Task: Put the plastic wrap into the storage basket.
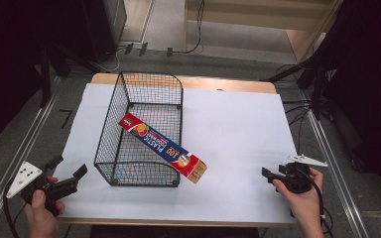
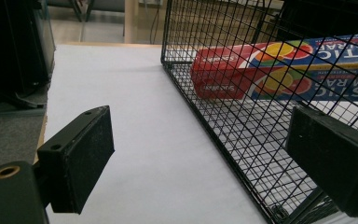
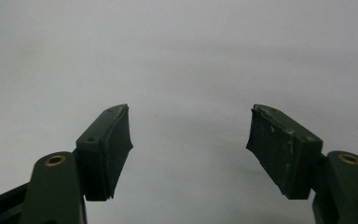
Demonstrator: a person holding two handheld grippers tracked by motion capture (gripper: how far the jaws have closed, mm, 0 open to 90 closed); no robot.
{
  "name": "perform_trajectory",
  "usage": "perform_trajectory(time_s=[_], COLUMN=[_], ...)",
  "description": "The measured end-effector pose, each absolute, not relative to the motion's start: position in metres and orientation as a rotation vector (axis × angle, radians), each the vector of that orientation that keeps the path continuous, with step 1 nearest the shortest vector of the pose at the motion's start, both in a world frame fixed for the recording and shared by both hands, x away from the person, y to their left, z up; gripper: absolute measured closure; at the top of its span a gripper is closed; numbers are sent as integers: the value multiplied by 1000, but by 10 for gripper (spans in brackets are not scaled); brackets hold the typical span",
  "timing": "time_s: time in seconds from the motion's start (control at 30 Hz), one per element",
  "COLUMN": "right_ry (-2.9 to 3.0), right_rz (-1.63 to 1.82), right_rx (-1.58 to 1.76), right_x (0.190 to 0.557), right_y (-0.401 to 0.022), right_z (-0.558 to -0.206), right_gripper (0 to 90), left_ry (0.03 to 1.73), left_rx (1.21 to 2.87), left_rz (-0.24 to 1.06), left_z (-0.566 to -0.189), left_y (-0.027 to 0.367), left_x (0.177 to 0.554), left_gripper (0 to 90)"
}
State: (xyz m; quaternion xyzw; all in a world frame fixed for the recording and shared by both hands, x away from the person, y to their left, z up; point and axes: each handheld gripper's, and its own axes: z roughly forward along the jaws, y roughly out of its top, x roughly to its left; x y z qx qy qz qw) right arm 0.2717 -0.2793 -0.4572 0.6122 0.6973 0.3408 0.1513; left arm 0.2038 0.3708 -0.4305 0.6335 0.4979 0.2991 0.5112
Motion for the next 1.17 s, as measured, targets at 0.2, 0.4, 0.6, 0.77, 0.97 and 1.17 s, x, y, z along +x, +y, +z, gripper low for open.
perform_trajectory(time_s=[0.2,0.4,0.6,0.77,0.97,1.17], right_ry=[1963,1899,1850,1836,1844,1859], right_rz=[980,1021,1016,1034,1019,1002], right_rx=[1786,1804,1824,1826,1829,1811], right_x=[260,252,243,241,241,242], right_y=[-298,-312,-324,-327,-325,-322], right_z=[-464,-464,-469,-471,-475,-475], right_gripper=[304,304,305,306,301,302], left_ry=[1196,1193,1188,1173,1172,1179], left_rx=[1522,1525,1528,1533,1545,1537], left_rz=[725,728,724,721,726,723], left_z=[-430,-430,-430,-429,-430,-430], left_y=[371,372,372,371,369,371], left_x=[204,204,207,207,207,208], left_gripper=[81,81,81,81,81,81])
